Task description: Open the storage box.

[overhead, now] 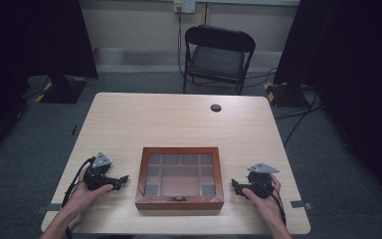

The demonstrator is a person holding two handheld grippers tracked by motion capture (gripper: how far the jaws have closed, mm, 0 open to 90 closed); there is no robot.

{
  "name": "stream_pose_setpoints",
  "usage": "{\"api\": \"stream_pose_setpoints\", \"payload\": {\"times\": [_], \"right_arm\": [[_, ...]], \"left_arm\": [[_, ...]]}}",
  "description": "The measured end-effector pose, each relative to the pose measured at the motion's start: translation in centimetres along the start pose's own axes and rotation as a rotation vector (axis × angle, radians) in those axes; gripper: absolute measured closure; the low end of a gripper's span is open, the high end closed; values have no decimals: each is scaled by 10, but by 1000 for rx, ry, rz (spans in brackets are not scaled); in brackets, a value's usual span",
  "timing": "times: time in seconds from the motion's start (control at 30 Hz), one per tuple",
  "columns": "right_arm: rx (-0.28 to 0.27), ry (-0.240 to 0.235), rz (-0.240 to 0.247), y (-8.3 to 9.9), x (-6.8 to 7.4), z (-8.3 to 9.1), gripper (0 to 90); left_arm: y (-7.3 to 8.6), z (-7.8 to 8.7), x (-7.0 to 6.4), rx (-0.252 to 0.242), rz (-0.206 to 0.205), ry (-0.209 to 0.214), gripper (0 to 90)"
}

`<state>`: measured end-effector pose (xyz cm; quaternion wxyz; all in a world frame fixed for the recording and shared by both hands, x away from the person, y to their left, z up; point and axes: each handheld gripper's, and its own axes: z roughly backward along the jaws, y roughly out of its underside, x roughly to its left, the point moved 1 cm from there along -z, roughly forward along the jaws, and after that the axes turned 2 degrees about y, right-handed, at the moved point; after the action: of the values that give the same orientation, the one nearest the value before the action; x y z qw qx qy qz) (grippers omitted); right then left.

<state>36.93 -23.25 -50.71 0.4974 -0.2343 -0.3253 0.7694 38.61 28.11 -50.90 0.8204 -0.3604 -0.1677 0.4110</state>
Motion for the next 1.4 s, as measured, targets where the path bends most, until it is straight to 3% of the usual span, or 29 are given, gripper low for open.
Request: {"api": "stream_pose_setpoints", "payload": {"times": [0.17, 0.47, 0.6, 0.67, 0.83, 1.0, 1.1, 1.27, 1.4], "right_arm": [[0, 0, 0, 0, 0, 0, 122], [0, 0, 0, 0, 0, 0, 122], [0, 0, 0, 0, 0, 0, 122], [0, 0, -1, 0, 0, 0, 122], [0, 0, 0, 0, 0, 0, 122], [0, 0, -1, 0, 0, 0, 122], [0, 0, -1, 0, 0, 0, 122], [0, 0, 0, 0, 0, 0, 122], [0, 0, 0, 0, 0, 0, 122]], "left_arm": [[-1, 1, -1, 12, 9, -10, 98], [-4, 4, -3, 32, 15, -21, 196], [-8, 9, -4, 7, 5, -22, 211], [-11, 12, -5, -18, 19, -7, 223], [-18, 20, -13, -24, -5, 14, 249], [-25, 27, -18, -3, 1, 62, 299], [-29, 32, -22, -43, 12, 92, 321], [-37, 38, -32, -64, 5, 154, 357], [-43, 40, -40, -83, -12, 168, 359]]}}
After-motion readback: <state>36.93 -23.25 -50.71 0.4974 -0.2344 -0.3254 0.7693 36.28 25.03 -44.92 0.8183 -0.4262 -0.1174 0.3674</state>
